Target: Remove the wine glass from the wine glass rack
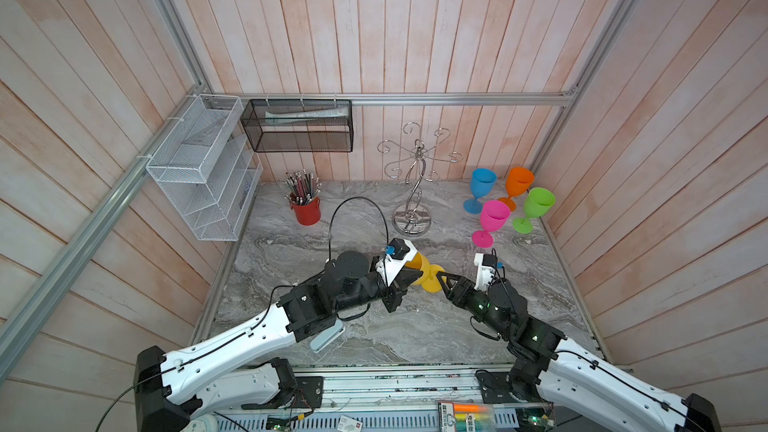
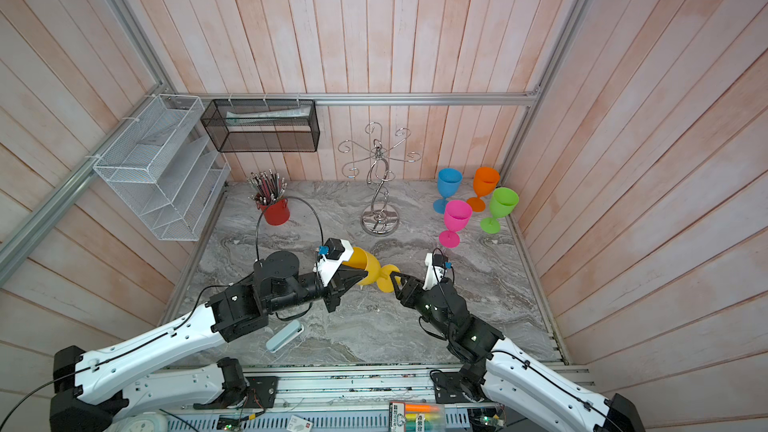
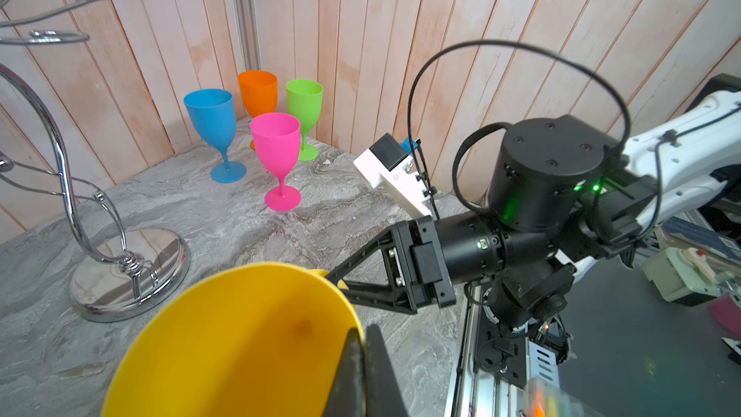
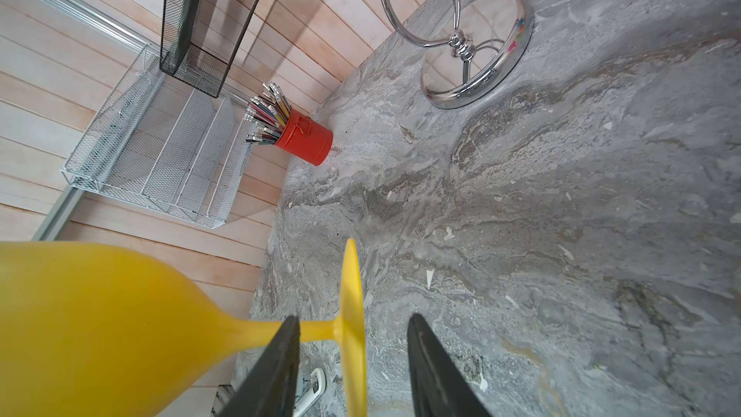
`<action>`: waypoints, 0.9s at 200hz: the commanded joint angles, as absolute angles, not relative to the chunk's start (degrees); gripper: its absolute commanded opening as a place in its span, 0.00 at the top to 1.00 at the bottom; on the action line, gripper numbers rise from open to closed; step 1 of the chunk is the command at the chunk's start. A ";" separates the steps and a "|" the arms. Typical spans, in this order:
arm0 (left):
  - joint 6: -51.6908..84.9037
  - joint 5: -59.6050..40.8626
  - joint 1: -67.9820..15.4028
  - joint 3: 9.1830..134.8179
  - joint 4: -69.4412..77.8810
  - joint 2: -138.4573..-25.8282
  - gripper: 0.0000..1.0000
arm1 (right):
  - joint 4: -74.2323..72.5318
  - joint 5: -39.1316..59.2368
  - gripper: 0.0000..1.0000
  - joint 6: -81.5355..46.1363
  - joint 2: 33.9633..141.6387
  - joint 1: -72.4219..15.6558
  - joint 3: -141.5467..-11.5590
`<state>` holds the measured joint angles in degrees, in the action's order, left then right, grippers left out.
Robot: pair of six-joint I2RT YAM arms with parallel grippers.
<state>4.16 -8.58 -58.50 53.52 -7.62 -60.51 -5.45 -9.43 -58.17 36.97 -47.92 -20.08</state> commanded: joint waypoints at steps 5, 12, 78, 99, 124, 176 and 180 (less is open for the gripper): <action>4.05 -8.55 -58.13 54.76 -10.59 -61.00 1.00 | -2.05 -12.07 0.51 -56.31 36.04 -47.99 -22.62; 4.05 -8.08 -58.10 54.75 -10.92 -61.17 1.00 | -1.45 -12.45 0.51 -56.04 36.04 -47.96 -23.06; 4.04 -4.13 -57.75 62.63 -22.70 -69.22 1.00 | 4.55 -17.68 0.49 -50.57 35.85 -47.91 -28.24; 3.89 -4.56 -57.60 67.08 -27.72 -73.50 1.00 | 7.54 -19.64 0.47 -48.05 36.42 -47.88 -31.14; 3.91 -3.66 -57.60 70.76 -31.26 -78.97 1.00 | 11.98 -23.31 0.45 -45.51 36.70 -47.88 -34.64; 4.09 -1.93 -57.57 77.92 -35.72 -89.24 1.00 | 16.18 -27.97 0.41 -42.48 33.54 -46.52 -37.30; 4.06 -1.67 -57.61 78.34 -35.91 -89.79 1.00 | 16.46 -28.08 0.41 -42.38 33.30 -46.30 -37.45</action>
<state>4.16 -3.79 -57.84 74.43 -32.45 -86.87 12.36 -24.51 -44.99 34.81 -47.35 -35.31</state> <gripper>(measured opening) 0.045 0.584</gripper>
